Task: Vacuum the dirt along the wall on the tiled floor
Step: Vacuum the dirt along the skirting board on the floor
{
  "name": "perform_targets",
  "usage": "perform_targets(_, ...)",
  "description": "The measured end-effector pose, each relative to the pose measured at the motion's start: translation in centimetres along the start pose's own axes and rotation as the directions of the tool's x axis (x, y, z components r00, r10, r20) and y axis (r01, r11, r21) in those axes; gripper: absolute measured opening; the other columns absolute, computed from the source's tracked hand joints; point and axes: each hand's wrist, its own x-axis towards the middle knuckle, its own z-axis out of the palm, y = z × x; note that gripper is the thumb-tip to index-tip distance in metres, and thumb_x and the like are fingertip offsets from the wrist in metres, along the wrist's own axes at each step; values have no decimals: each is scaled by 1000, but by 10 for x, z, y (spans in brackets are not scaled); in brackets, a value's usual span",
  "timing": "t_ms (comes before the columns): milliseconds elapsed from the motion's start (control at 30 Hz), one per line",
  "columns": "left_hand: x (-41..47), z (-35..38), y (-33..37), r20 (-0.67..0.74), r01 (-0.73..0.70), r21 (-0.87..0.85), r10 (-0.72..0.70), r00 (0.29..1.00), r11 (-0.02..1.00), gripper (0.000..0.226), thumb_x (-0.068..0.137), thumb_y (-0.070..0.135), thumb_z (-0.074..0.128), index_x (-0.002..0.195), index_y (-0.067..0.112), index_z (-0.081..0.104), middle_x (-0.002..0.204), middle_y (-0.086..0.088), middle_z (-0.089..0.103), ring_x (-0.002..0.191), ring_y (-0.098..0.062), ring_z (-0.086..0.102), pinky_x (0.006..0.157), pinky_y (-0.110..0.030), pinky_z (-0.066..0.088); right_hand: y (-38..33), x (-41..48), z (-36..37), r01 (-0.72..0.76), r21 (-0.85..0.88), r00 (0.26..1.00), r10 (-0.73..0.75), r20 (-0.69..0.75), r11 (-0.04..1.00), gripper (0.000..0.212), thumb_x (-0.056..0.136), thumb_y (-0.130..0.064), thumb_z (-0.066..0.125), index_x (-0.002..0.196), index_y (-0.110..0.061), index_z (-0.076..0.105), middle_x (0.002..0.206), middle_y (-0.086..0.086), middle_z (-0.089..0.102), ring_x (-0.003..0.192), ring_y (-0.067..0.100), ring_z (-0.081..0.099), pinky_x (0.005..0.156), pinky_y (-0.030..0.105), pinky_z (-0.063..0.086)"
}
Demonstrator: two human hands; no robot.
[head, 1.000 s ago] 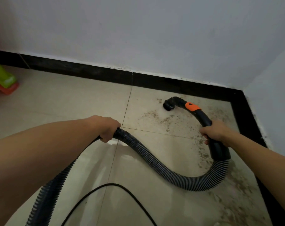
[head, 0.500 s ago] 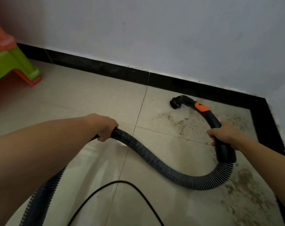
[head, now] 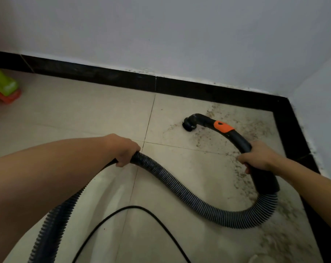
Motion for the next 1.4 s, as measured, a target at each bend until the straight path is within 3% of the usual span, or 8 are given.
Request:
perform_targets(167,-7,11,-8,38,44,20,-45,998,999,58,69,9,79,119,18,51,113,-4,60,103,-24,60,86,-40,51,-17,2,12,23,-16,999,-23,-34,1000,21,80,-7,69,96,-3,55,71,18,69,50,27,70,54,38,60)
perform_targets(300,-14,16,-17,42,52,-22,-51,998,998,60,70,8,79,122,18,50,114,-4,59,105,-25,59,80,-36,48,-32,-4,13,85,-53,988,-77,136,995,20,81,-3,68,96,-5,55,66,14,66,46,22,67,44,26,53)
perform_targets(467,-17,23,-10,51,46,-38,-44,998,998,61,70,9,79,123,18,51,116,-5,61,104,-25,61,83,-38,50,-34,-1,20,169,-154,983,-156,93,974,23,81,-8,69,99,-10,55,73,15,71,52,24,71,54,36,60)
perform_targets(633,-13,24,-7,47,14,-62,-11,999,998,58,69,12,79,119,21,53,112,-3,62,102,-25,61,88,-42,52,-33,-7,9,179,-173,950,-125,285,969,21,80,0,68,96,-5,55,65,16,65,47,25,65,47,30,53)
perform_targets(767,-3,23,15,15,-41,-81,42,999,996,57,70,17,79,119,19,50,113,-5,59,102,-25,60,89,-43,52,-13,-1,-13,75,-178,994,-59,94,981,19,79,0,71,91,-2,56,63,16,66,45,27,66,44,29,52)
perform_targets(967,4,12,19,-20,-53,-147,51,999,988,55,72,21,79,119,17,51,114,-5,59,102,-23,59,89,-38,52,10,7,-22,-27,-164,995,11,-103,986,24,83,-10,71,101,-4,55,76,17,70,54,30,71,58,40,60)
perform_targets(1200,2,3,11,-52,-2,-185,-7,999,983,50,73,21,76,117,16,51,112,-5,60,101,-23,60,87,-38,53,-31,31,-16,-22,-404,967,-83,-240,915,35,85,-24,69,113,-10,53,84,11,64,67,26,67,64,35,55)
perform_targets(1400,2,5,5,-84,8,-254,-30,996,967,50,75,20,75,118,14,50,111,-7,60,99,-23,60,81,-33,52,-57,52,-17,-53,-577,915,-191,-354,815,28,88,-26,66,109,-11,55,77,8,56,64,23,56,52,29,42)
